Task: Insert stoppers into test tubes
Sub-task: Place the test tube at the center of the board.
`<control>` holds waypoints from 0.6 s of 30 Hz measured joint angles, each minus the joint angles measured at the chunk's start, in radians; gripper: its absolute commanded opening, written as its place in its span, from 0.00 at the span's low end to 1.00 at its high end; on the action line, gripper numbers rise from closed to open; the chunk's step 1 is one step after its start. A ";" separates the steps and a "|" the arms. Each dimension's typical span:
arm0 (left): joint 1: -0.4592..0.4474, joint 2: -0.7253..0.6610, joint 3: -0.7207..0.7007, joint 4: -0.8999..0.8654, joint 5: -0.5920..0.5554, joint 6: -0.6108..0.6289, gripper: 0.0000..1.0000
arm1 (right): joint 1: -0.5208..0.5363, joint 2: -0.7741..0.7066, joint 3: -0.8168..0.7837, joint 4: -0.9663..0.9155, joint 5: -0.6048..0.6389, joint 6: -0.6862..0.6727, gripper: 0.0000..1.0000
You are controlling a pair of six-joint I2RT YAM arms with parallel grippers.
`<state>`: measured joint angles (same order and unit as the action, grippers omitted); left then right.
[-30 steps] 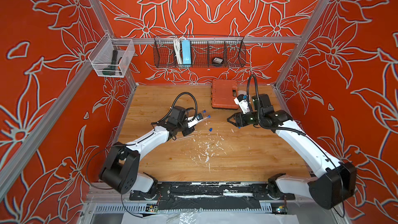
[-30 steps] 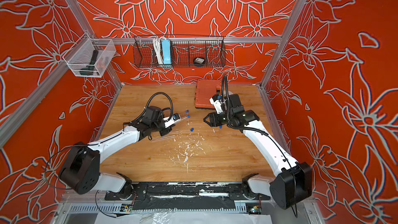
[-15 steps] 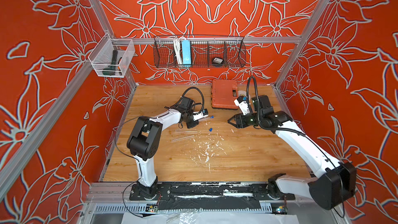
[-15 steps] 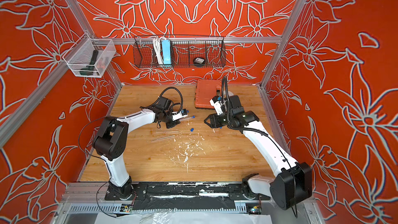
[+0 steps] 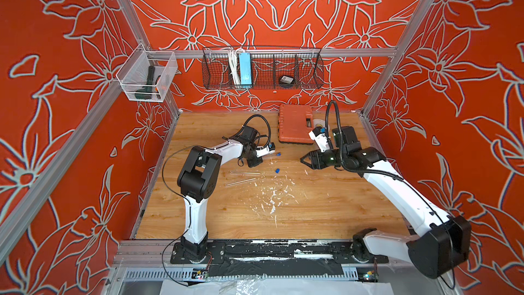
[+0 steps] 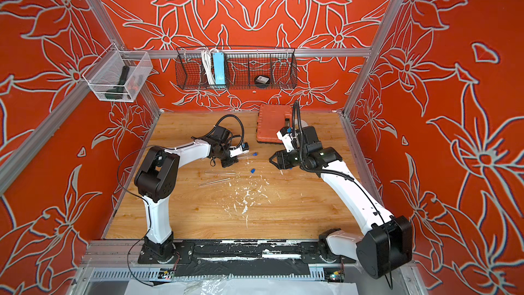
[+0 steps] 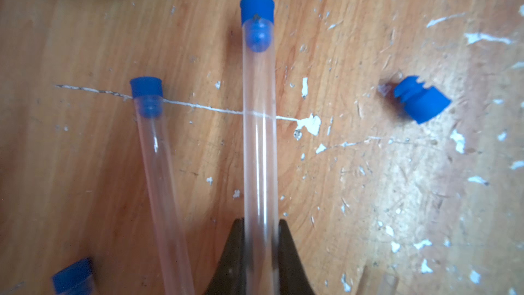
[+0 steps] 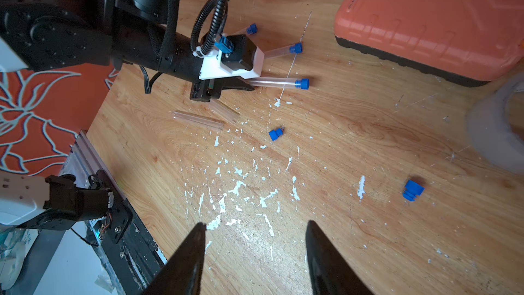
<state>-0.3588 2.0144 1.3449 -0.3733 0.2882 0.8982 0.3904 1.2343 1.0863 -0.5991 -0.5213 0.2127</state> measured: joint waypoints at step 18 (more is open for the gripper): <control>0.000 0.006 0.005 0.009 -0.047 0.025 0.35 | -0.001 -0.004 -0.035 0.011 0.002 0.006 0.56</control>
<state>-0.3592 2.0205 1.3495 -0.3641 0.2413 0.9230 0.3897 1.2301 1.0515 -0.5884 -0.5198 0.2188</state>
